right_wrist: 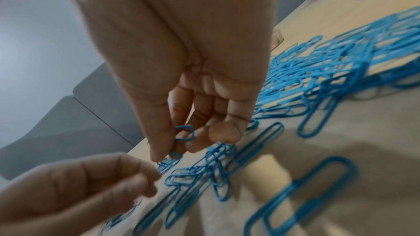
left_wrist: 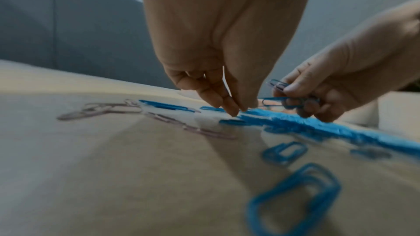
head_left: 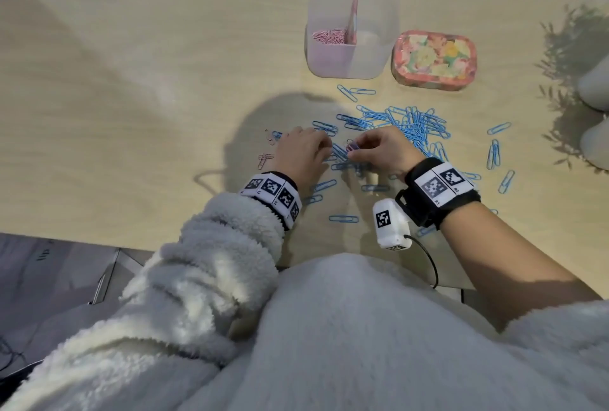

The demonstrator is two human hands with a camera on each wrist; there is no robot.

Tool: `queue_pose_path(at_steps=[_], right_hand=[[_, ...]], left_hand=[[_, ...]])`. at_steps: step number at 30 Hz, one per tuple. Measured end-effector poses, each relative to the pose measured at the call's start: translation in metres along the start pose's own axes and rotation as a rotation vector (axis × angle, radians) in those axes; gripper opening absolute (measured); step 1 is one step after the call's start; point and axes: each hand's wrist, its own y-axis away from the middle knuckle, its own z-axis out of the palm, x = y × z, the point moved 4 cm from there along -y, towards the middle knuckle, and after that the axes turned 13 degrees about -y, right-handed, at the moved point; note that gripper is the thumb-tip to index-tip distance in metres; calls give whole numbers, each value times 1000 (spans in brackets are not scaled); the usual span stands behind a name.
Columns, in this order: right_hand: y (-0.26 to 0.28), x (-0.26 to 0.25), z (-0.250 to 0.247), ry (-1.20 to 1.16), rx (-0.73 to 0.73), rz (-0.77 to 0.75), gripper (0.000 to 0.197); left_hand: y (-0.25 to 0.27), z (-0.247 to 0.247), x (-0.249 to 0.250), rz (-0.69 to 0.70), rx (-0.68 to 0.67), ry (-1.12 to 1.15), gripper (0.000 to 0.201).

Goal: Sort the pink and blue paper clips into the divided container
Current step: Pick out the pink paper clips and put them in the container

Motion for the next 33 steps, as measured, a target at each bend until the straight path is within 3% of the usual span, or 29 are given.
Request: queue_pose_path(at_steps=[4,9,13,17,19,21,24,27,29,33], right_hand=[[2,-6,9,38,-22,-17,15],[2,-11,26,-5,-27,-39,26],[0,-14,20,339,14,-83,9],[0,-30,20,787,155,-217,28],[-4,-38,41,798,86,-279,25],[-7,-36,68,718,-53,-237,20],[-7,-30,102,679,-161,-208,18],[-10,-32,113,640,-114,-270,17],[-14,-32,113,612,-96,-272,16],[-20,-34,112,642,-108,-223,13]], left_hand=[[4,-7,-2,-87,8,522,18],[9,-5,-15,-119,-4,549,6],[16,-7,-44,-255,101,809,18],[32,-11,-82,-441,114,938,17],[40,-10,-95,-584,78,1065,25],[45,-10,-99,-713,40,1231,26],[51,-9,-95,-769,-88,1433,27],[53,-3,-93,-764,-169,1440,35],[54,0,-96,-783,-129,1348,36],[52,-2,-105,-629,-27,935,23]])
